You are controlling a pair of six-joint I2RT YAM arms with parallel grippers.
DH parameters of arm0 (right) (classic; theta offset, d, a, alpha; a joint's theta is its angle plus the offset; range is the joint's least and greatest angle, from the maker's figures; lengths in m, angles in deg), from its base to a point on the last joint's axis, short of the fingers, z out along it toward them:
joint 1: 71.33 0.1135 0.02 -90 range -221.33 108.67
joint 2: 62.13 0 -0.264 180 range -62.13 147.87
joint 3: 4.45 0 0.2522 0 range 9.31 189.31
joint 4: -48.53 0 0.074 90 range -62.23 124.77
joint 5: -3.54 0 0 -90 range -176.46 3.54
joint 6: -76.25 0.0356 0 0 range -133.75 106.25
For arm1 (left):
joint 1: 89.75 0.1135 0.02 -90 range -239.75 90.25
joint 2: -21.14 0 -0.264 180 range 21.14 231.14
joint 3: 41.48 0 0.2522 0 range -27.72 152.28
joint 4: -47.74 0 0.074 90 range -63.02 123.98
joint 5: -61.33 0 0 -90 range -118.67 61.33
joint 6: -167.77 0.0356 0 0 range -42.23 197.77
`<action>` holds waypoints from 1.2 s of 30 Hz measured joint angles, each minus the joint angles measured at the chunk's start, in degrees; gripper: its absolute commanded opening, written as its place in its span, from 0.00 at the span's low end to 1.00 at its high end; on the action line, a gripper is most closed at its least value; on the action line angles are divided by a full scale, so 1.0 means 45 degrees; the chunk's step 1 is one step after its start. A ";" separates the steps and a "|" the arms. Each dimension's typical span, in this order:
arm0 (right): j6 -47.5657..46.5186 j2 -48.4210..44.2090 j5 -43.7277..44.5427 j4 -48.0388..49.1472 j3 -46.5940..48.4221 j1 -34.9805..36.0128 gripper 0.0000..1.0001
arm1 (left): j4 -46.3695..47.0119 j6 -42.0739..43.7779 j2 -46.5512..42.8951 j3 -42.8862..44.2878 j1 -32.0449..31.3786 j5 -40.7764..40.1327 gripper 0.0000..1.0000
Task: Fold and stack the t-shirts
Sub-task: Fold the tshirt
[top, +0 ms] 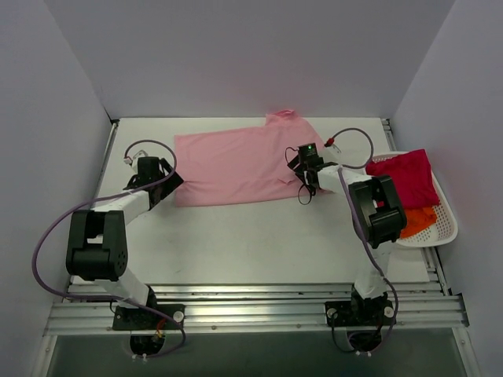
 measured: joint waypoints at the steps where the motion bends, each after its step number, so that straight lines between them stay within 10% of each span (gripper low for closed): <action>1: -0.0024 0.0063 -0.0019 -0.0029 0.0112 -0.0005 0.71 | 0.0024 0.0010 0.0053 0.0000 0.0010 0.0000 0.94; 36: -0.1200 0.1579 0.0704 -0.0476 0.2108 -0.1413 0.59 | 0.0913 0.0262 0.0476 -0.0005 0.0607 0.0355 0.94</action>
